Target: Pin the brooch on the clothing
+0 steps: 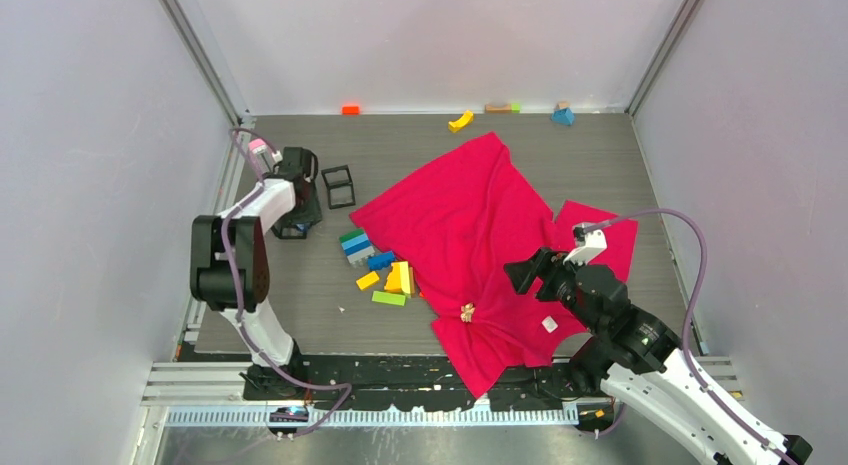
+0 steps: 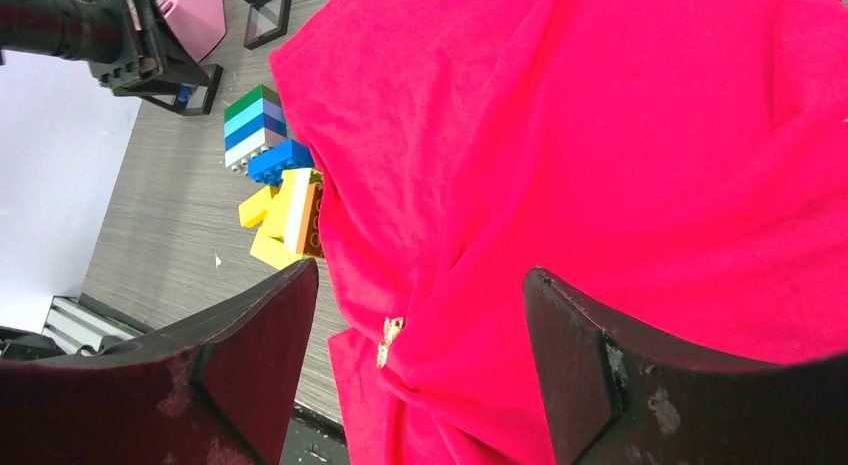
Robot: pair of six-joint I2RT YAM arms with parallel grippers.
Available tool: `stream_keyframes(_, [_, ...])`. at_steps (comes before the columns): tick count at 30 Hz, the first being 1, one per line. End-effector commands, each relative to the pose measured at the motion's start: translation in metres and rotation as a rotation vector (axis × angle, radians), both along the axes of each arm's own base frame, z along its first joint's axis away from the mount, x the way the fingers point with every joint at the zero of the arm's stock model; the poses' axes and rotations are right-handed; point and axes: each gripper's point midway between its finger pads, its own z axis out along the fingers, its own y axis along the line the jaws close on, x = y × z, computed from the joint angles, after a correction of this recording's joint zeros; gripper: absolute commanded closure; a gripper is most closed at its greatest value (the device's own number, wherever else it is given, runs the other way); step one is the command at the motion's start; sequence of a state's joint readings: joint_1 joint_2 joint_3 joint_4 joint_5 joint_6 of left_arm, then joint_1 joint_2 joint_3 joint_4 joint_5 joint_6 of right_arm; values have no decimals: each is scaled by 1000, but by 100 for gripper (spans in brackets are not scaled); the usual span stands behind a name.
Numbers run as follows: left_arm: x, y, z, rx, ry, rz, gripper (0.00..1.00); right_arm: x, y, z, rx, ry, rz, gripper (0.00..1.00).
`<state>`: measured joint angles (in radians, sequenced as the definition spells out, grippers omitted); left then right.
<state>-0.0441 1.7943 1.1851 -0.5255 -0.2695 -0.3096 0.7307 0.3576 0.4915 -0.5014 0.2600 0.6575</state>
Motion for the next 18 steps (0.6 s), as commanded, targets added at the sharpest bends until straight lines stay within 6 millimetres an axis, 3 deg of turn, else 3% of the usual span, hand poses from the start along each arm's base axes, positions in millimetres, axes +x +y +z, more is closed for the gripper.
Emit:
stream_keyframes(1, [-2, -18, 56, -74, -163, -19, 60, 4, 4, 18, 52, -39, -4, 20])
stream_keyframes(5, [-21, -56, 78, -191, -226, -126, 61, 4, 7, 19, 49, -35, 9, 19])
stream_keyframes(11, [-65, -151, 97, -531, -214, -474, 67, -6, 29, 27, 69, -60, 155, 19])
stream_keyframes(15, [-114, -220, 112, -796, -146, -773, 66, -10, 38, 42, 104, -69, 203, 20])
stream_keyframes(18, [-161, -269, 135, -1011, -51, -1001, 66, -21, 62, 56, 156, -110, 355, 20])
